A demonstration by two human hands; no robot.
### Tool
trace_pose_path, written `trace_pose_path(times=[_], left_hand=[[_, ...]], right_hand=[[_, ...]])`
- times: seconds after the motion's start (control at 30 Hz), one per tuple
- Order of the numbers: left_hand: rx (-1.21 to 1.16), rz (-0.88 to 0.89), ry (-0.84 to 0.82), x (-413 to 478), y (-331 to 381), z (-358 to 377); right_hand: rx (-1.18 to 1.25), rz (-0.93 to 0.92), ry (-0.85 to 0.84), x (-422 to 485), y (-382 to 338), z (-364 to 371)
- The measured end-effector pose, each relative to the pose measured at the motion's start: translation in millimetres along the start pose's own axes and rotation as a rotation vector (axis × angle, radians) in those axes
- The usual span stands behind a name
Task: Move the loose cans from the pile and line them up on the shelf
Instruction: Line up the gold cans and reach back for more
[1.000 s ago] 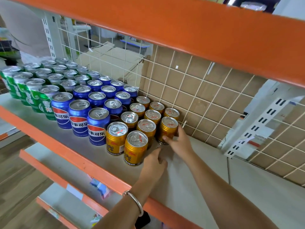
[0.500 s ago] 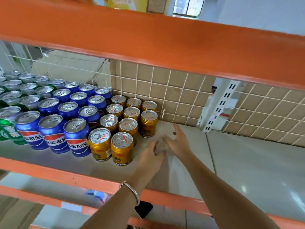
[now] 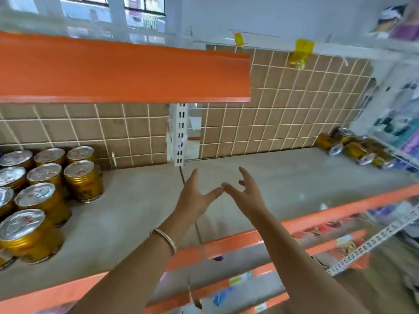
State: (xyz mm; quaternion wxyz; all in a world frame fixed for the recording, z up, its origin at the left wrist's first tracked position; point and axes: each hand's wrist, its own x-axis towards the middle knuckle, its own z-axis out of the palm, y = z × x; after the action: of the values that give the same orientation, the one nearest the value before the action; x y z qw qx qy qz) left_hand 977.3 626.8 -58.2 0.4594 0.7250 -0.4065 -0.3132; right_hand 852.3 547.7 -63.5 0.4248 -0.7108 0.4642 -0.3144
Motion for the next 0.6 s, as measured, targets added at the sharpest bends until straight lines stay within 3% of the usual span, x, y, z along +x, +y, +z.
trace_pose_path(times=[0.6], left_hand=[[-0.108, 0.090, -0.115, 13, 108, 234]], right_hand=[[0.041, -0.001, 0.187, 0, 95, -248]])
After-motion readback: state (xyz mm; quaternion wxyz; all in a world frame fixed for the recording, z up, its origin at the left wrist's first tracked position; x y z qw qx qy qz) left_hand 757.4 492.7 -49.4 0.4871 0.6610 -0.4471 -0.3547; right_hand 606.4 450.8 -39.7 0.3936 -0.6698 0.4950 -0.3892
